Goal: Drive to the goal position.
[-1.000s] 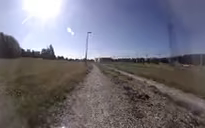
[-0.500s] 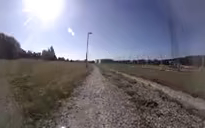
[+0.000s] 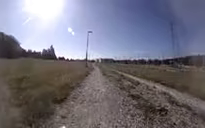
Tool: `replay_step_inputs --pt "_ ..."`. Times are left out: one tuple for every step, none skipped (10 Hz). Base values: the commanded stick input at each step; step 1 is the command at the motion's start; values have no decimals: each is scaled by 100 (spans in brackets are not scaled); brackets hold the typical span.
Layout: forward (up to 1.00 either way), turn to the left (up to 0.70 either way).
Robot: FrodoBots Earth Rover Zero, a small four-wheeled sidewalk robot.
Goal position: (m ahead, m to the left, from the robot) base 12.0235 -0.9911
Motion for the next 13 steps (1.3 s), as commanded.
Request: replay_step_inputs --pt "50 0" --pt "50 0" --pt "50 0" --pt "50 0" --pt "50 0" --pt "50 0" --pt "50 0" --pt "50 0" --pt "50 0" --pt "50 0" --pt "50 0" --pt "50 0" --pt "50 0"
